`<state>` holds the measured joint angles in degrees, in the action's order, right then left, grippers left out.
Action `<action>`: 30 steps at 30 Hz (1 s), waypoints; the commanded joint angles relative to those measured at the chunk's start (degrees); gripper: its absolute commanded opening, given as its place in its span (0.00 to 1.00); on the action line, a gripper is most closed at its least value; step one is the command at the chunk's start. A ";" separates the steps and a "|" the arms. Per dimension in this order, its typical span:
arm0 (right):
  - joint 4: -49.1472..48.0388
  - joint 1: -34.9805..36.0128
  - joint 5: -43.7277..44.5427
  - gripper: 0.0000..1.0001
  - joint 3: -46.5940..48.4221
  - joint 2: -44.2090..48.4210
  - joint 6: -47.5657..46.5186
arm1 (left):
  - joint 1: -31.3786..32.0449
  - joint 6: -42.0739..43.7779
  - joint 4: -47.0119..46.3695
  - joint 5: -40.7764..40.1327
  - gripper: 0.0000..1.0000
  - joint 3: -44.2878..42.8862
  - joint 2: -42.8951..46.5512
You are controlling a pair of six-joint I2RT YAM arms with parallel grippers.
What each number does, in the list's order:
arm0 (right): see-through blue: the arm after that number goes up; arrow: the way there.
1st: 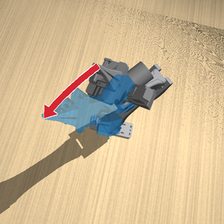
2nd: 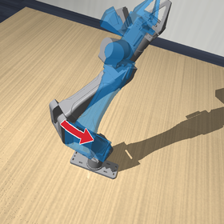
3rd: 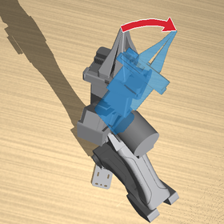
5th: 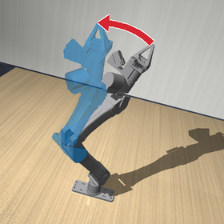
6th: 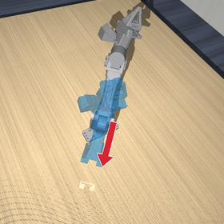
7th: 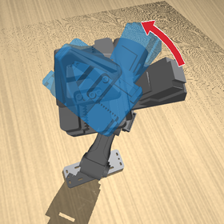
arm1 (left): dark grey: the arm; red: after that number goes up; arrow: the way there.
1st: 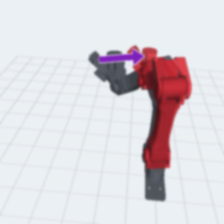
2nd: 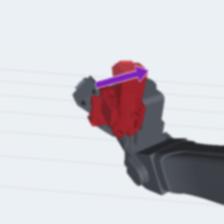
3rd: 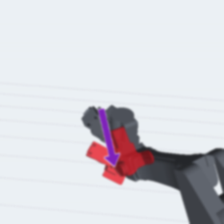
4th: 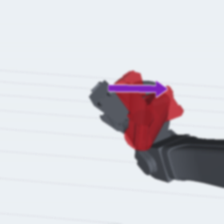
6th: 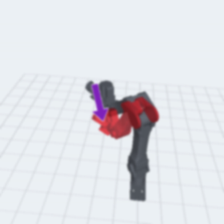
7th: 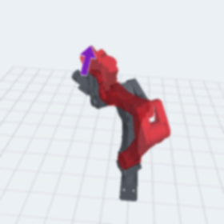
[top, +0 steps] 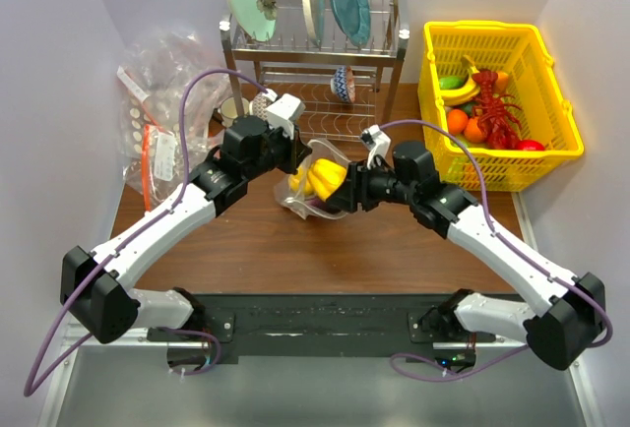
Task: Place the food in the zip-top bag and seal the zipper
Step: Place the fake vegetable in the zipper food storage bag.
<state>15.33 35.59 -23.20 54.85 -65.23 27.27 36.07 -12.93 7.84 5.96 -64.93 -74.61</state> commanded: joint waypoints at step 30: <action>11.37 0.44 29.60 0.79 8.94 7.39 -5.64 | -0.04 -0.43 -2.39 1.34 0.00 -1.96 2.28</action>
<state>19.35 35.75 -0.84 59.88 -61.12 27.00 36.07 -12.99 7.92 8.05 -64.93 -74.43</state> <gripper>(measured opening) 0.734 0.019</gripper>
